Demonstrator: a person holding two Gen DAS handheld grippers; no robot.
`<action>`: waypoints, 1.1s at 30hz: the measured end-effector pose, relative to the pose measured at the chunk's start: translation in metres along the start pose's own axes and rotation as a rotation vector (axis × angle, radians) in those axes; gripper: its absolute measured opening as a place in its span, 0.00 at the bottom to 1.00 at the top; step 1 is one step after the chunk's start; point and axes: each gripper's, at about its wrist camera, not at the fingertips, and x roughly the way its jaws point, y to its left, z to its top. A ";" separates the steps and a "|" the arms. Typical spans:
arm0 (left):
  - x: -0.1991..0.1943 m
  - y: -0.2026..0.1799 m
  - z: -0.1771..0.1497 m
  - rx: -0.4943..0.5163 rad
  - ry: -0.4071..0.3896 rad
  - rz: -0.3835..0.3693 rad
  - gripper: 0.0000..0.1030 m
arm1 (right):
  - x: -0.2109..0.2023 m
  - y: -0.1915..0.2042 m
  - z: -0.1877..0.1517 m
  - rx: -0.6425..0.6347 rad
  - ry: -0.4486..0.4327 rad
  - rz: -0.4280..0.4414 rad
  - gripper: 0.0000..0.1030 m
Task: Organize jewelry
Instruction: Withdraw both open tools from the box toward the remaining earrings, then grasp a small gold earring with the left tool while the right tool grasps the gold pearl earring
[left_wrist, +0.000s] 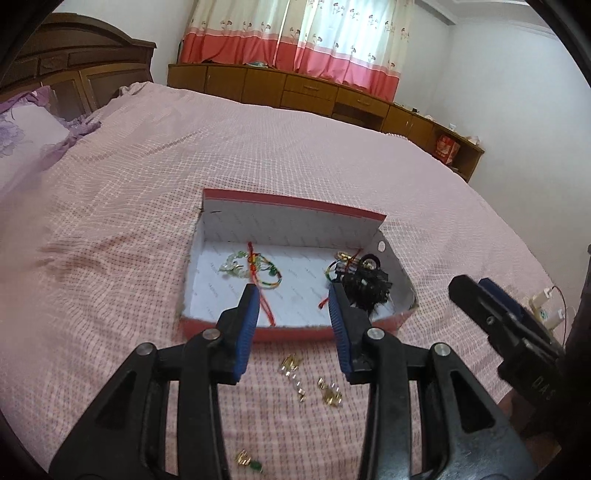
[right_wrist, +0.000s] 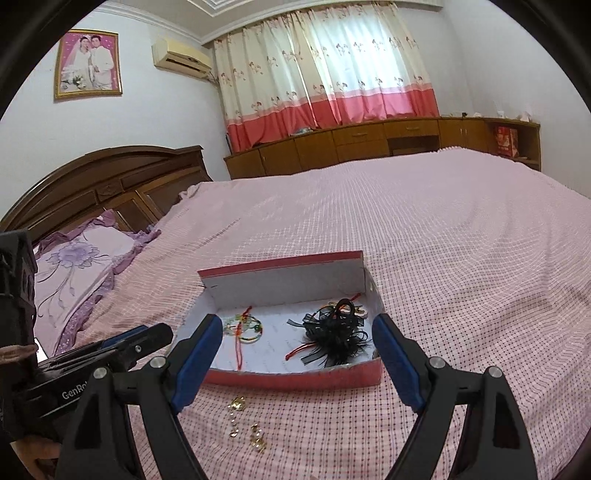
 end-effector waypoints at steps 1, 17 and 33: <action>-0.004 0.001 -0.002 0.002 -0.001 0.003 0.29 | -0.004 0.002 -0.001 -0.004 -0.002 0.004 0.82; -0.035 0.021 -0.057 0.008 0.064 0.036 0.30 | -0.049 0.012 -0.037 -0.048 -0.002 0.016 0.82; -0.004 0.030 -0.105 0.034 0.165 -0.006 0.20 | -0.059 0.003 -0.066 -0.025 0.027 0.007 0.81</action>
